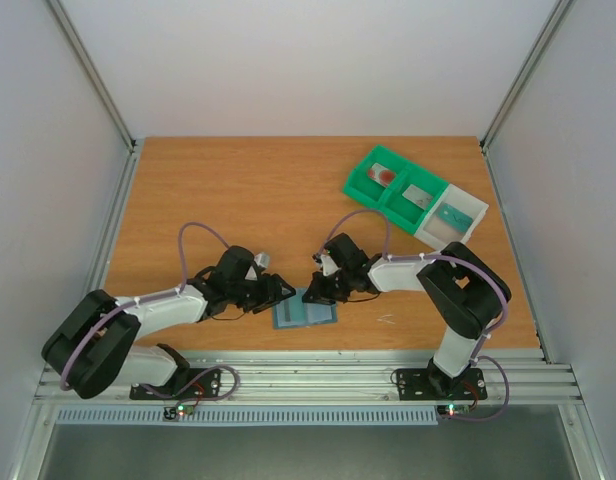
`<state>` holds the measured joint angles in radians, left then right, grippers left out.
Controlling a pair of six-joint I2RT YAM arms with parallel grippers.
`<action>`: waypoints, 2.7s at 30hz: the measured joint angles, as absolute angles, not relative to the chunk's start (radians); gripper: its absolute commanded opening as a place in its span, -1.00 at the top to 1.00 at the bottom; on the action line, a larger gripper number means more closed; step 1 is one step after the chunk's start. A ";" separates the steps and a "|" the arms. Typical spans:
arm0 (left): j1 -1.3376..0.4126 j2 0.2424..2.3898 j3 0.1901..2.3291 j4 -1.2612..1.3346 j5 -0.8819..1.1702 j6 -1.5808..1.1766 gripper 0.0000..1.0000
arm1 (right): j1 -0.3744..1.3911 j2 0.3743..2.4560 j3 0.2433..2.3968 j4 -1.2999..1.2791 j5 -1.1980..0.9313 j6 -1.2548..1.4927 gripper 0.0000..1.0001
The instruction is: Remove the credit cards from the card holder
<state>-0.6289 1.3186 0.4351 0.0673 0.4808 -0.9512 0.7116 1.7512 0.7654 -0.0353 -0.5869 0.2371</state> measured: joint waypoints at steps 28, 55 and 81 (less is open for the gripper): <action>-0.629 1.337 0.415 0.236 0.544 -1.022 -0.03 | 0.708 1.721 0.735 -0.023 -0.558 0.264 0.98; -0.665 1.422 0.437 0.319 0.568 -1.073 0.02 | 0.611 1.540 0.683 -0.093 -0.453 0.268 0.58; -0.697 1.469 0.514 0.292 0.573 -1.062 0.06 | 0.607 1.567 0.638 -0.142 -0.525 0.208 0.76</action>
<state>-0.6968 1.4689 0.5144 0.2916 0.5732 -1.0618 0.6071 1.5665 0.6384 -0.1425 -0.5255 0.2085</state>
